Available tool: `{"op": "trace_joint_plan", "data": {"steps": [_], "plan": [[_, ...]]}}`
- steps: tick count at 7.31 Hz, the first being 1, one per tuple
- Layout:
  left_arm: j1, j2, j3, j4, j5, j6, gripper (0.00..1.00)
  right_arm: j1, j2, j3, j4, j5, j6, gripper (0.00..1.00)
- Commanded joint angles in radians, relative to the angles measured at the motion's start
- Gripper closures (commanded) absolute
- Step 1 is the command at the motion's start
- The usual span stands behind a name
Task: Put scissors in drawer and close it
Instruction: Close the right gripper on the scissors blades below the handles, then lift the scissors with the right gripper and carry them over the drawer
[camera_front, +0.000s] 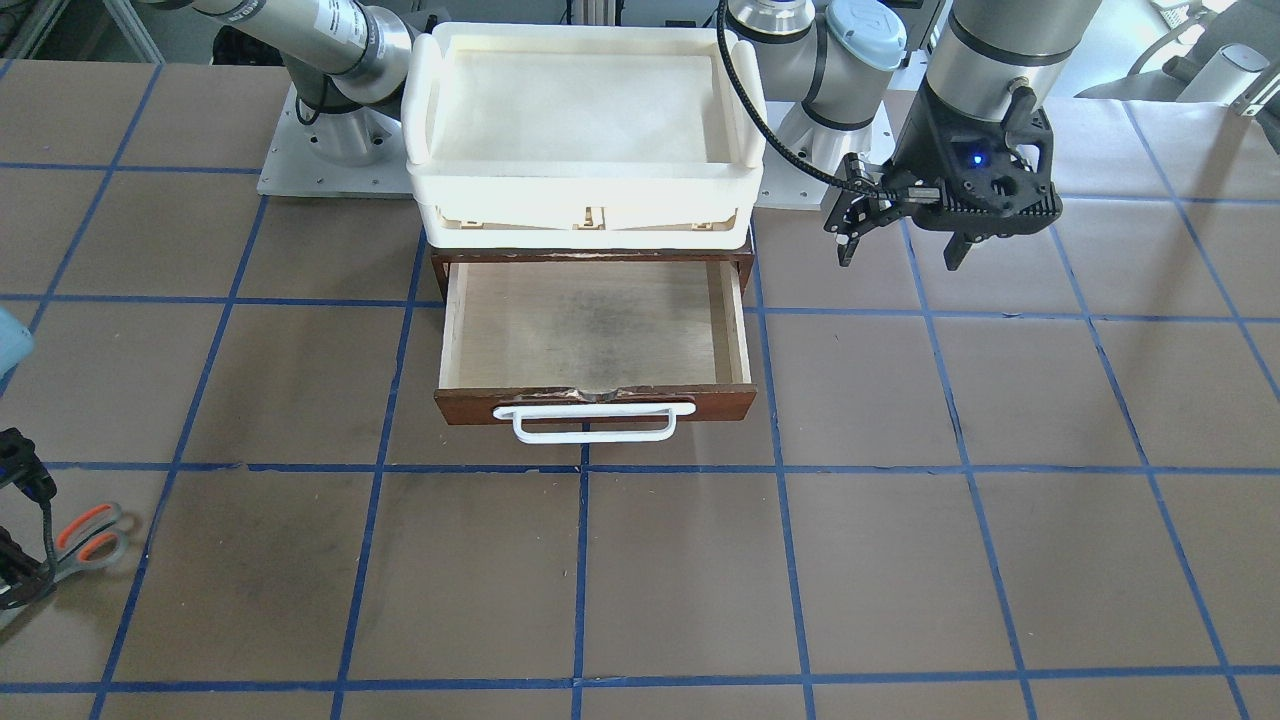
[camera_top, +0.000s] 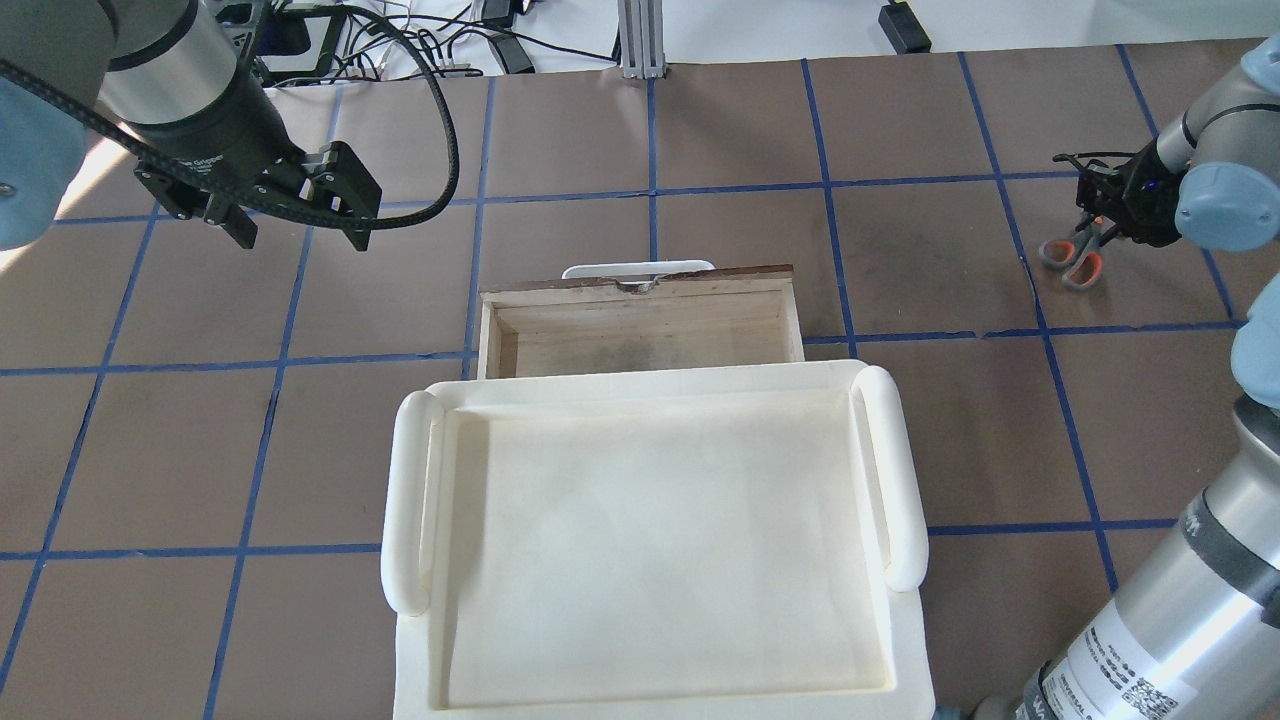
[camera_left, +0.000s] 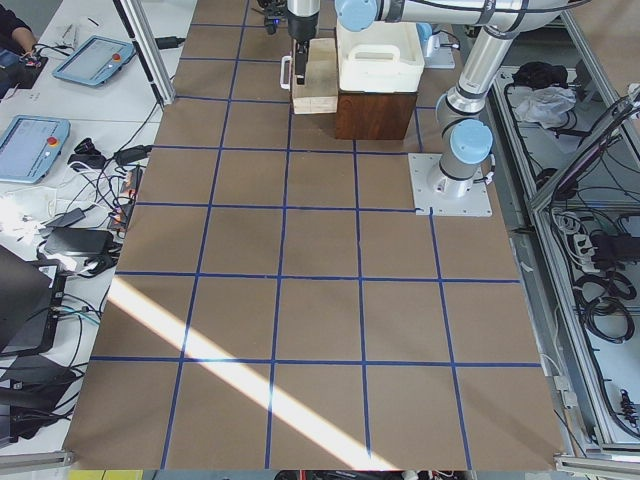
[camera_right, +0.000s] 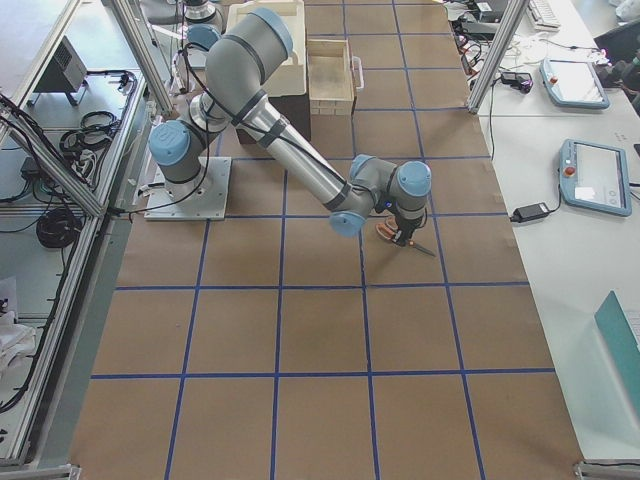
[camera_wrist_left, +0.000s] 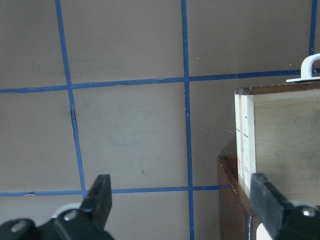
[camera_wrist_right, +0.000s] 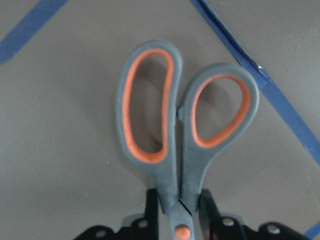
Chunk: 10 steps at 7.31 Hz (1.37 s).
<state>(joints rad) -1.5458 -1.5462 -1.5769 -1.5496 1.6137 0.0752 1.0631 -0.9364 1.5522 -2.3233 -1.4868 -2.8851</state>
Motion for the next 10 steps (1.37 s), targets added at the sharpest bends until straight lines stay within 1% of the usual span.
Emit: {"op": "trace_joint_plan", "data": {"steps": [1,3,4,5,7,9,10], "plan": [[0.0,-0.002,0.0,0.0,-0.001,0.0,0.0,-0.003,-0.071,-0.004,0.072,0.002,0.192,1.0],[0.0,-0.002,0.0,0.0,0.0,0.0,0.0,0.0,-0.204,-0.003,0.253,-0.003,0.423,1.0],[0.0,-0.003,0.0,0.0,-0.001,0.0,0.0,0.009,-0.267,-0.003,0.328,-0.059,0.669,1.0],[0.0,-0.002,0.0,0.0,0.0,0.0,0.0,0.053,-0.312,-0.003,0.393,-0.058,0.814,1.0],[0.0,-0.003,0.0,0.0,0.0,0.0,0.0,0.231,-0.413,-0.009,0.551,-0.104,1.161,1.0],[0.001,-0.003,0.0,0.0,0.0,0.0,0.0,0.381,-0.447,-0.014,0.57,-0.102,1.351,1.0],[0.0,-0.005,0.0,0.0,-0.001,0.0,0.0,0.49,-0.447,-0.044,0.582,-0.105,1.485,1.0]]}}
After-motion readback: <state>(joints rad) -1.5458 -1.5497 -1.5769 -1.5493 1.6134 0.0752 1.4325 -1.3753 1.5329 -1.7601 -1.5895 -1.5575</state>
